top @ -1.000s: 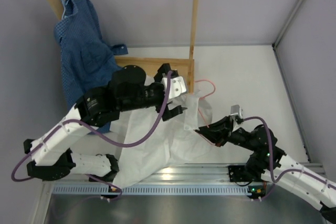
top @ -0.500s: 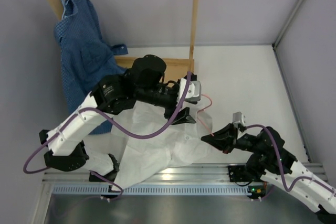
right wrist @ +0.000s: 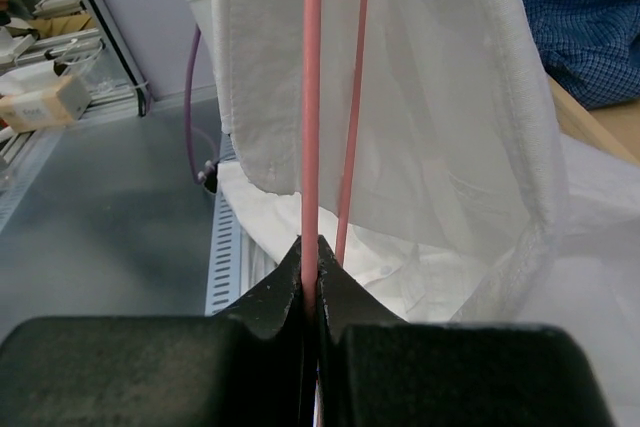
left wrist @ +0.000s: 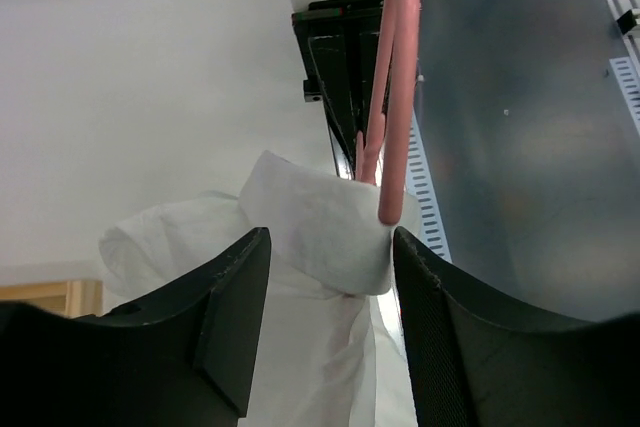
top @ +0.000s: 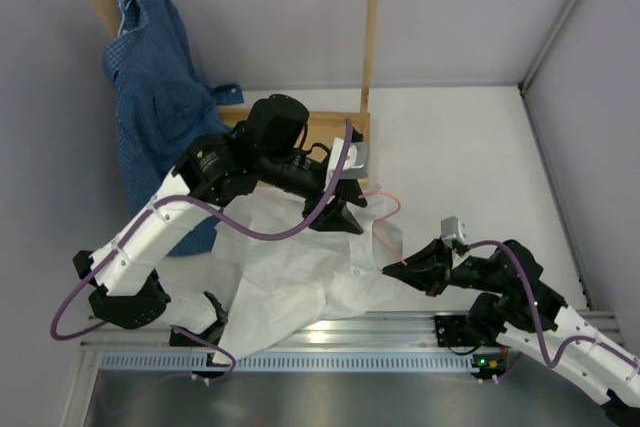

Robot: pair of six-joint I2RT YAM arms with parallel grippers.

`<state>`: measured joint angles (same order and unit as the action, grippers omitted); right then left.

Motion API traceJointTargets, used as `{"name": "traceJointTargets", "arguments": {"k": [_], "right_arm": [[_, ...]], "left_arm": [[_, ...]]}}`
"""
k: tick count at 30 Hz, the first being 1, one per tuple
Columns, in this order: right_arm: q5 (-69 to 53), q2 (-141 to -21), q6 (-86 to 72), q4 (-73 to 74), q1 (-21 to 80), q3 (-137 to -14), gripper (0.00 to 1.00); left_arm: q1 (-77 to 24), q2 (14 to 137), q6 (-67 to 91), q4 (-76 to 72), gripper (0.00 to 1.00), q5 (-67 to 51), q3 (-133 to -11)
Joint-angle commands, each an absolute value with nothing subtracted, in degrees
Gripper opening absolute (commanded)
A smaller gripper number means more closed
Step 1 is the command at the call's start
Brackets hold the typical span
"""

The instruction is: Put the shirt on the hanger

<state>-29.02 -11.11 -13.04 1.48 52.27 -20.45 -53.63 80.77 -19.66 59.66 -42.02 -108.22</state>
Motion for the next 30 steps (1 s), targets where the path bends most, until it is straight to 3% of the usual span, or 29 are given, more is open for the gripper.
{"name": "traceJointTargets", "arguments": {"k": [1, 4, 5, 6, 9, 13, 18, 19, 20, 21, 28, 30], "right_arm": [[-31.2, -12.1, -11.8, -2.5, 52.8, -24.1, 0.00], [-30.8, -12.6, -11.4, -2.9, 52.9, -24.5, 0.00], [-30.8, -12.7, -11.4, -3.2, 52.8, -24.8, 0.00], [-30.9, -12.9, -11.4, -3.4, 52.9, -25.0, 0.00], [-31.0, -13.4, -11.3, -4.4, 52.9, -25.8, 0.00], [-31.7, -14.9, -11.2, -5.4, 52.8, -26.8, 0.00], [-32.0, -17.0, -11.0, -6.2, 52.9, -27.4, 0.00], [-32.0, -17.1, -11.0, -6.3, 52.9, -27.5, 0.00], [-32.1, -17.1, -11.0, -6.5, 52.9, -27.6, 0.00], [-32.0, -17.2, -10.9, -6.5, 52.8, -27.6, 0.00], [-29.3, -16.8, -10.1, -5.0, 52.8, -26.7, 0.00], [-23.6, -16.1, -10.6, -3.4, 52.8, -26.5, 0.45]], "left_arm": [[-53.5, 81.9, -19.6, 59.6, 0.56, -48.2, -109.3], [-53.6, 82.3, -19.9, 59.6, 0.54, -51.7, -108.5], [-53.6, 82.3, -20.2, 59.6, 0.49, -52.2, -108.3], [-53.7, 82.0, -20.4, 59.6, 0.37, -52.5, -107.8], [-53.7, 81.9, -20.8, 59.6, 0.23, -52.6, -106.8], [-53.7, 81.8, -21.6, 59.6, 0.22, -54.0, -105.6], [-53.7, 81.5, -22.8, 59.6, 0.29, -55.2, -104.7], [-53.7, 81.4, -22.9, 59.6, 0.26, -55.2, -104.5], [-53.7, 81.2, -23.3, 59.6, 0.09, -54.8, -104.4], [-53.7, 80.8, -23.6, 59.6, 0.00, -54.5, -104.2], [-53.6, 78.0, -22.4, 56.3, 0.00, -51.3, -102.1], [-53.6, 76.6, -20.8, 54.5, 0.00, -47.4, -101.3]]}}
